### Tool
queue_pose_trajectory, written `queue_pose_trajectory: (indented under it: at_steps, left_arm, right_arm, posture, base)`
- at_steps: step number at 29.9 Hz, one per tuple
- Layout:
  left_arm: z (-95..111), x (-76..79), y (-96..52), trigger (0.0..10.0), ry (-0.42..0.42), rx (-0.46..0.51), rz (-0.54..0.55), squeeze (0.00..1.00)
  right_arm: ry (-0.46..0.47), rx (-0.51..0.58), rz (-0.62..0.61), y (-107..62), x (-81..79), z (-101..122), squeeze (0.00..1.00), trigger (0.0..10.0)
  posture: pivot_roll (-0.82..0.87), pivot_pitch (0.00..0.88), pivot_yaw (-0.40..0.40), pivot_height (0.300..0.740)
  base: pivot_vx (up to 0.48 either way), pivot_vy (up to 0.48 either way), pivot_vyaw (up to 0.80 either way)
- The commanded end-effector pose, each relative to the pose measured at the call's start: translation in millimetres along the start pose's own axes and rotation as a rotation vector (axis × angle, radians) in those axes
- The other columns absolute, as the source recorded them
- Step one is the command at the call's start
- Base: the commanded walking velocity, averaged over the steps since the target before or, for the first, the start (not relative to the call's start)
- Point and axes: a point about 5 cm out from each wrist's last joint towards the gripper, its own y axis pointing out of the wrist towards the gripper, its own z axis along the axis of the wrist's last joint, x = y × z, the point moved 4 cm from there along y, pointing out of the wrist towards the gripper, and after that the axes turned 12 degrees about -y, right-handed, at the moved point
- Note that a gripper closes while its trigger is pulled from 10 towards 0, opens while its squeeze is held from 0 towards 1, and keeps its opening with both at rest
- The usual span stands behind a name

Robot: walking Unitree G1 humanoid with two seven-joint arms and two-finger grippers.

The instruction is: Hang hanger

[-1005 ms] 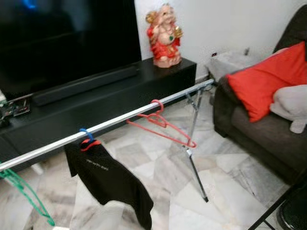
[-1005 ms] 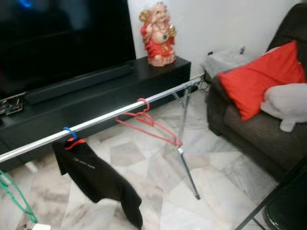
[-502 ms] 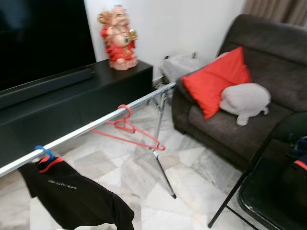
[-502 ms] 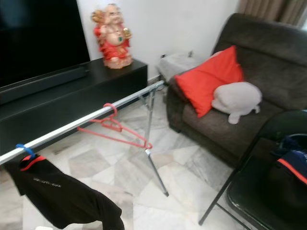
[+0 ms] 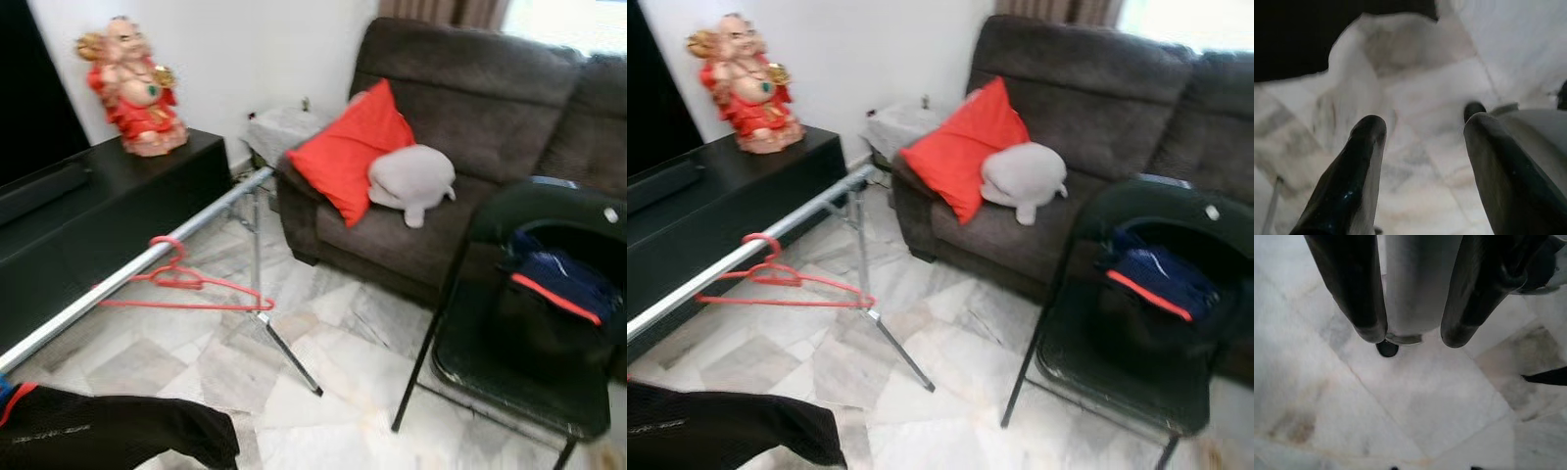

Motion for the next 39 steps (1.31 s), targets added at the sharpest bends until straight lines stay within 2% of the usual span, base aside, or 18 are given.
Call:
queue_pose_trajectory:
  at_steps: [1,7,11,14,20,29,33,39]
  left_arm:
    - [-1,-7.1,-1.2,10.0,0.019,-0.007,0.018,0.0]
    - [-1,-6.2,-1.1,10.0,0.014,0.001,0.023,0.0]
    - [-1,-5.8,-1.0,10.0,0.016,0.0,0.024,0.0]
    - [-1,-4.9,-0.8,10.0,0.017,0.0,0.024,0.0]
    - [-1,-4.1,-0.6,10.0,0.018,0.002,0.025,0.0]
    - [-3,-1.1,-0.3,10.0,0.007,0.004,0.035,0.0]
    - [1,-10.1,-1.3,10.0,0.002,0.007,0.046,0.0]
    - [8,-6.2,0.1,10.0,-0.003,0.026,0.036,0.0]
  right_arm:
    - [-0.004,0.014,0.008,1.4,-7.2,6,0.0,10.0]
    - [-0.008,0.021,0.012,2.6,-12.6,11,0.0,10.0]
    - [-0.006,0.032,0.006,3.1,-8.8,17,0.0,10.0]
    - [0.011,0.051,-0.009,3.3,-1.5,23,0.0,10.0]
    - [0.023,0.07,-0.021,3.5,3.2,30,0.0,10.0]
    - [0.007,0.058,-0.028,2.7,2.6,23,0.0,10.0]
    - [0.005,0.063,-0.031,3.1,2.9,26,0.0,10.0]
    - [0.002,0.074,-0.048,3.1,13.6,35,0.0,10.0]
  posture:
    - [0.06,0.0,0.077,0.74]
    - [0.06,0.0,0.075,0.74]
    - [0.06,0.0,0.073,0.74]
    - [0.06,0.0,0.07,0.74]
    - [0.06,0.0,0.063,0.74]
    - [0.05,0.0,0.041,0.74]
    - [0.05,0.0,0.031,0.74]
    - [0.05,0.0,0.025,0.74]
  base:
    - [0.0,0.0,-0.77]
    - [0.0,0.0,-0.77]
    - [0.0,0.0,-0.77]
    - [0.0,0.0,0.0]
    - [0.0,0.0,0.0]
    - [0.0,0.0,0.0]
    - [0.0,0.0,0.0]
    - [0.0,-0.2,0.0]
